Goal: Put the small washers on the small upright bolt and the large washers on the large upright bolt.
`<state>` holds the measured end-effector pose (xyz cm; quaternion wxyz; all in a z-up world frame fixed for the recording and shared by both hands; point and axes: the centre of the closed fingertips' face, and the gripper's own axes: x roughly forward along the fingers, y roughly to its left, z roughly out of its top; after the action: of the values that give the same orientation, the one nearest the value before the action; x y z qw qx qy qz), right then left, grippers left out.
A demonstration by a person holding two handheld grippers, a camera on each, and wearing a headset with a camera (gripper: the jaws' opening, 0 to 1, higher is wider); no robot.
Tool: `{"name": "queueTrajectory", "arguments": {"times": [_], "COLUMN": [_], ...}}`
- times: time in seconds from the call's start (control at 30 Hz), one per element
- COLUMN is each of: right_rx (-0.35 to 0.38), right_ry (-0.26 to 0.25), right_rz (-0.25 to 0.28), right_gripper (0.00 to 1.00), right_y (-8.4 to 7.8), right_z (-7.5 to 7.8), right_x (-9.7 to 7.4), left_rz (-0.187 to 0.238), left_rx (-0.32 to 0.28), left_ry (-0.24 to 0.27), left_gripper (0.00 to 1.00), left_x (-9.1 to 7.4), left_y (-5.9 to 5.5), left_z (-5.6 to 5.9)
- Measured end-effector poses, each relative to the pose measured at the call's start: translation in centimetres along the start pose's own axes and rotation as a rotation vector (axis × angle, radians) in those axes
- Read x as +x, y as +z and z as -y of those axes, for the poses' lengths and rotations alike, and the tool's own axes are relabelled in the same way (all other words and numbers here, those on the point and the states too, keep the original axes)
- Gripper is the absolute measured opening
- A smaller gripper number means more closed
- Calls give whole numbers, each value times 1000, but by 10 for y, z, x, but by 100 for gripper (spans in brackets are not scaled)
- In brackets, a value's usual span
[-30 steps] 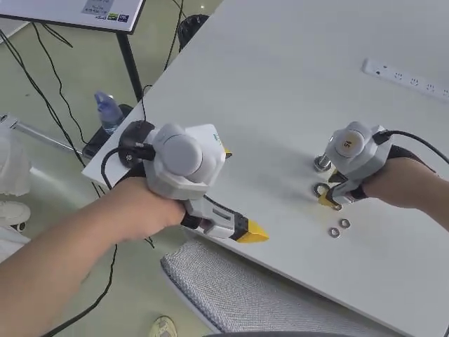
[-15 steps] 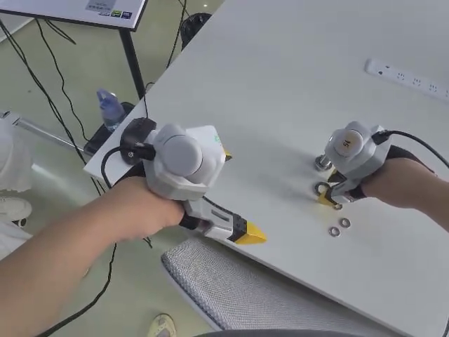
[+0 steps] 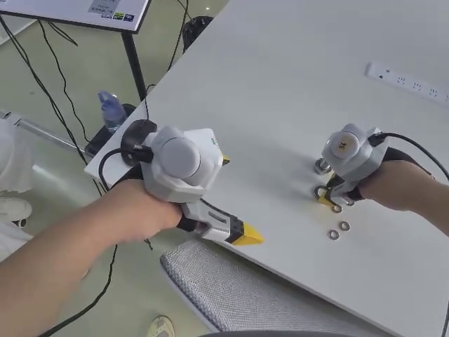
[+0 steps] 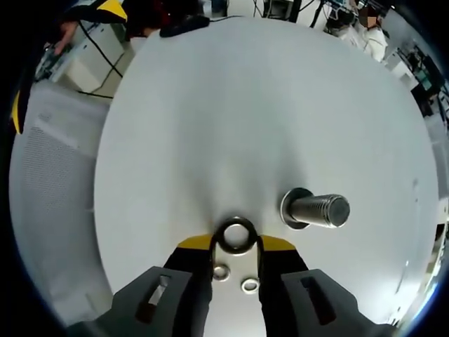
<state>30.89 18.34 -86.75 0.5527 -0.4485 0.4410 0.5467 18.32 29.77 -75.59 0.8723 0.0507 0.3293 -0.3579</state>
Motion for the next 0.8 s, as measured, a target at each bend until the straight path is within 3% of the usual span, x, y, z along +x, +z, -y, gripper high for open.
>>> {"name": "queueTrajectory", "arguments": {"times": [0.4,0.8], "right_rx": [-12,4], "right_ry": [3,10], "right_rz": [-69,-9], "right_gripper": [23,21], "right_y": [0,-1], "right_z": [0,6], "right_x": [0,2], "left_rz": [7,10], "left_rx": [-15,-28], "left_ry": [-15,-10], "left_gripper": [89,86], "left_x": [-1,-4], "left_y": [-2,-5], "left_z": [5,5]}}
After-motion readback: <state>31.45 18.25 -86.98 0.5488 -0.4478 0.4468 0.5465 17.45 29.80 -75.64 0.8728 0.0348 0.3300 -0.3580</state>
